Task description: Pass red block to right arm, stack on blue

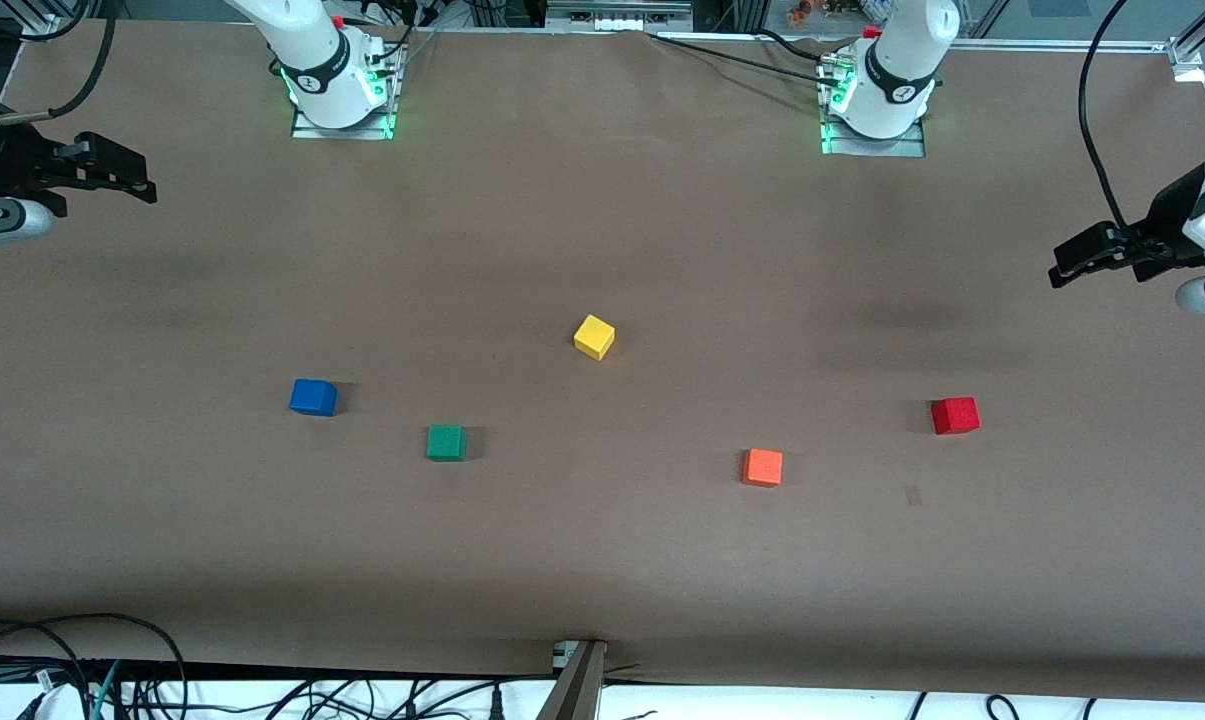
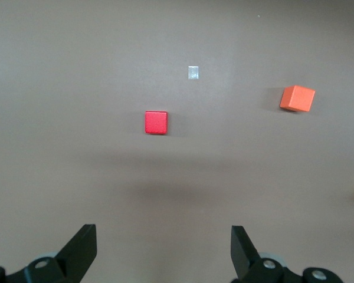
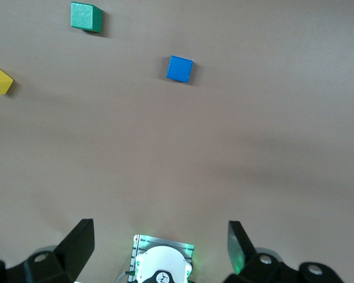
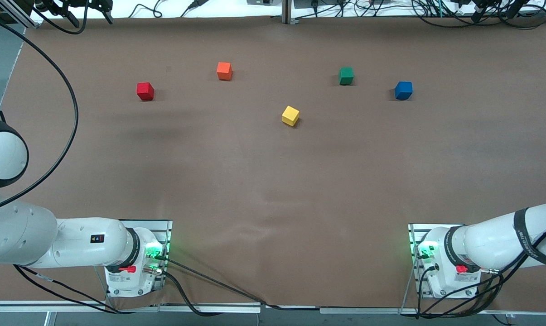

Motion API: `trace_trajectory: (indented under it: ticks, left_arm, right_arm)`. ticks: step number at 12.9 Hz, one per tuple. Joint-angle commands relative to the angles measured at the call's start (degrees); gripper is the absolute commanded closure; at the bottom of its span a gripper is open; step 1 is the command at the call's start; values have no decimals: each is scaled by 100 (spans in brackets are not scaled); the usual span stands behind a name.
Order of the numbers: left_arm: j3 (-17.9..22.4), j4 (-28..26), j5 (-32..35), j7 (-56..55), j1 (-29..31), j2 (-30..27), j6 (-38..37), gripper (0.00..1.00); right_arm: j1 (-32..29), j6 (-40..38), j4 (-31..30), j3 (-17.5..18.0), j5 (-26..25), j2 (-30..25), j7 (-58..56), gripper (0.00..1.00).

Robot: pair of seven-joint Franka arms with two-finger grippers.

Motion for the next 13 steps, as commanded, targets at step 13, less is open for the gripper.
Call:
trace_trajectory:
  ticks: [13]
  left_arm:
    - [-53, 397, 850, 157, -13, 434, -193, 0]
  right_arm:
    - [-33, -12, -11, -30, 3, -29, -76, 0]
